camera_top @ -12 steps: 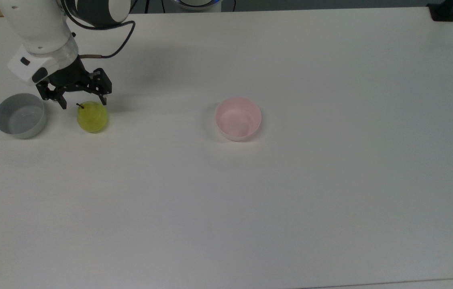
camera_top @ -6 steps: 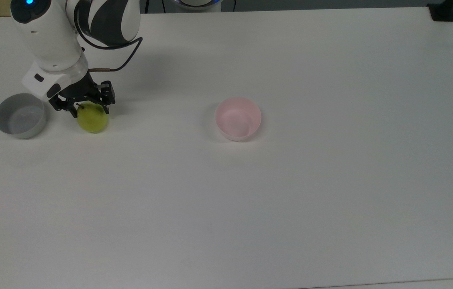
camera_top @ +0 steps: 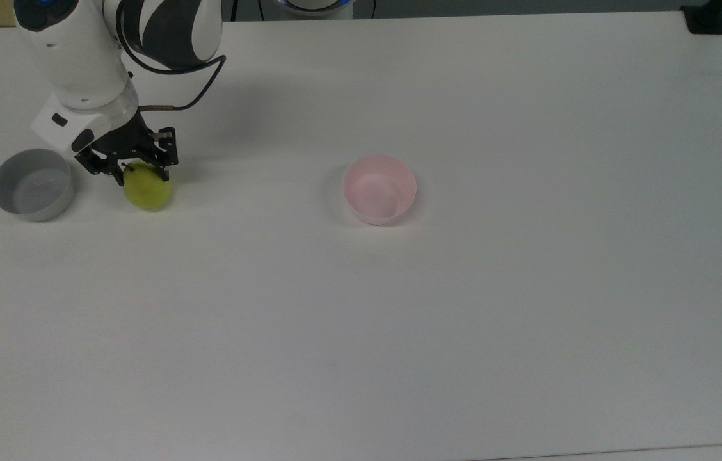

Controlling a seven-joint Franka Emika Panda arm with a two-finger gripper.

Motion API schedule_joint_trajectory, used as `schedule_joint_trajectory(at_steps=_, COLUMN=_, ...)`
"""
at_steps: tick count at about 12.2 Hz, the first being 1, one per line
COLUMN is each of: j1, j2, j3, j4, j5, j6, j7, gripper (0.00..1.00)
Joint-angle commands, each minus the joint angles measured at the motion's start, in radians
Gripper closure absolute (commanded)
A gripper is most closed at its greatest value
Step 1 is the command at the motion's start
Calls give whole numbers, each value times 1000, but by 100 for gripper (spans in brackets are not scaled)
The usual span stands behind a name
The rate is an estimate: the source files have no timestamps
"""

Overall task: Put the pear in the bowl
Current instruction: 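Lift the grasped pear up off the table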

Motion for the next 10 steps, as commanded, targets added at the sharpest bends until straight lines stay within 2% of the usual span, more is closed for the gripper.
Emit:
schedule_joint_trajectory(at_steps=1, j1=8, j2=-78, j3=-5, j4=13, j5=-17, j6=-140, j7=15, gripper=100)
schedule_joint_trajectory(at_steps=3, j1=2, j2=-111, j3=-3, j4=58, j5=-26, j6=-273, j7=15, gripper=100)
schedule_joint_trajectory(at_steps=5, j1=-15, j2=-124, j3=-3, j4=156, j5=-67, j6=-440, j7=13, gripper=100)
schedule_joint_trajectory(at_steps=9, j1=-33, j2=-133, j3=0, j4=297, j5=-71, j6=-672, j7=24, gripper=100)
schedule_joint_trajectory(at_steps=10, j1=-35, j2=-135, j3=12, j4=340, j5=-67, j6=-730, j7=80, gripper=100)
